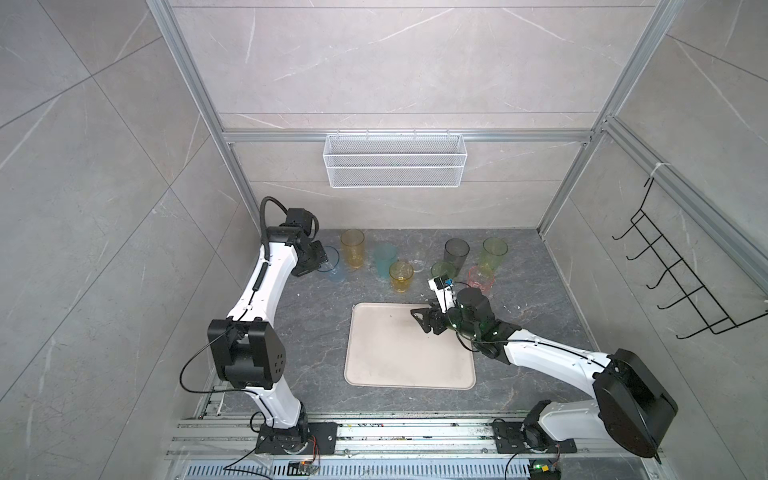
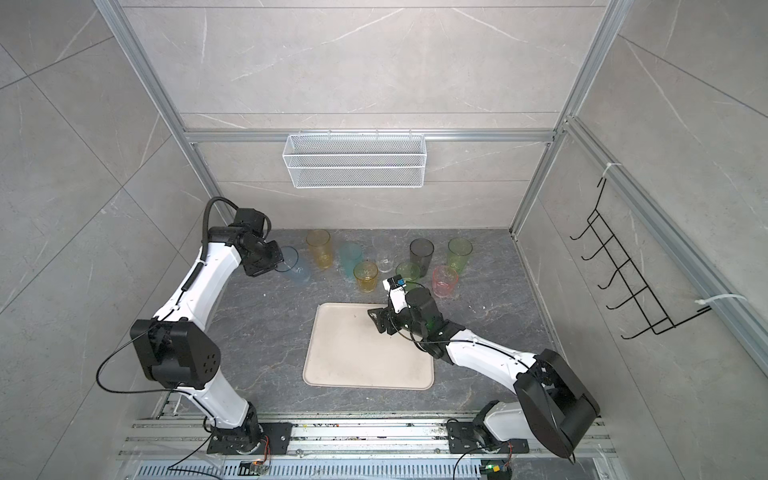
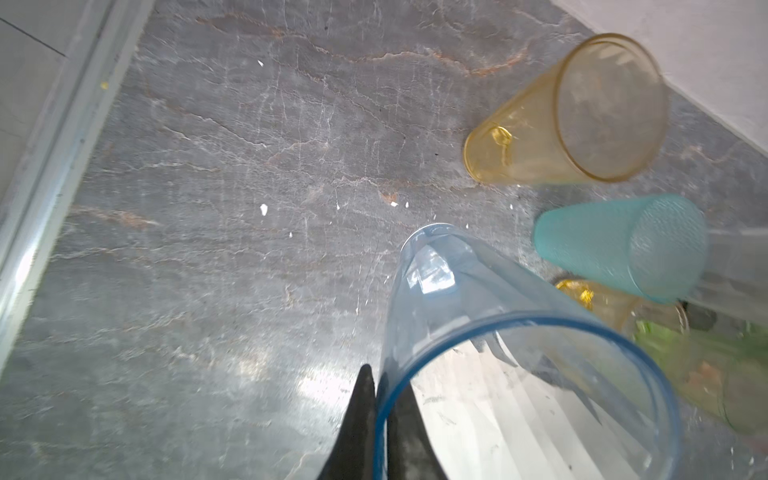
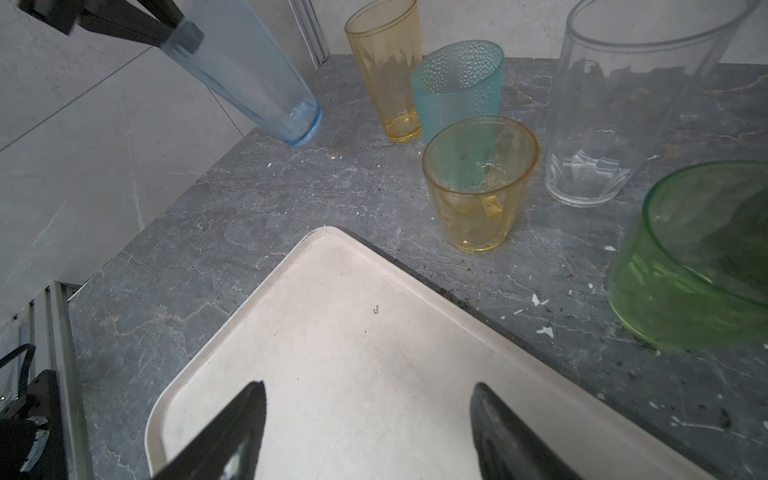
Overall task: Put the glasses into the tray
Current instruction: 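Grasp the blue cup with the left gripper and carry it over the tray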
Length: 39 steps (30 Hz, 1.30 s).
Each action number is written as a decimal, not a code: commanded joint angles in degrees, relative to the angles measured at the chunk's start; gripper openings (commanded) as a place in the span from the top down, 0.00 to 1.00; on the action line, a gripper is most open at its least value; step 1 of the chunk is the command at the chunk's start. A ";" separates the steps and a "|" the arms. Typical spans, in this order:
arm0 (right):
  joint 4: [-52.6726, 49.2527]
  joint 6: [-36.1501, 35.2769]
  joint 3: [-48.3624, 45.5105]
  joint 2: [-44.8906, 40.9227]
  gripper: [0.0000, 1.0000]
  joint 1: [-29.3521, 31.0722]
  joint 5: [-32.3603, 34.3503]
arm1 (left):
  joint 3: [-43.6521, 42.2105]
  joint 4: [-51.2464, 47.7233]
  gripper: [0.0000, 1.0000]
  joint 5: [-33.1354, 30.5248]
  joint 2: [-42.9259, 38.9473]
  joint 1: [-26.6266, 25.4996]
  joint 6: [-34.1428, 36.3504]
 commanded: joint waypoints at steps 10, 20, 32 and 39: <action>-1.50 0.22 2.41 1.28 0.22 2.20 3.31 | 4.13 -13.28 1.00 -3.70 -1.74 -11.81 5.28; -1.95 -0.42 2.59 1.26 0.22 2.60 4.94 | 4.55 -14.24 1.00 -2.54 2.50 -15.65 4.24; -2.55 -0.29 3.38 2.50 0.22 2.83 4.94 | 2.00 -12.18 1.00 -3.03 6.50 -16.98 2.03; -2.81 -0.25 3.81 3.04 0.22 2.98 4.99 | 2.17 -11.87 1.00 -4.34 7.76 -17.58 1.30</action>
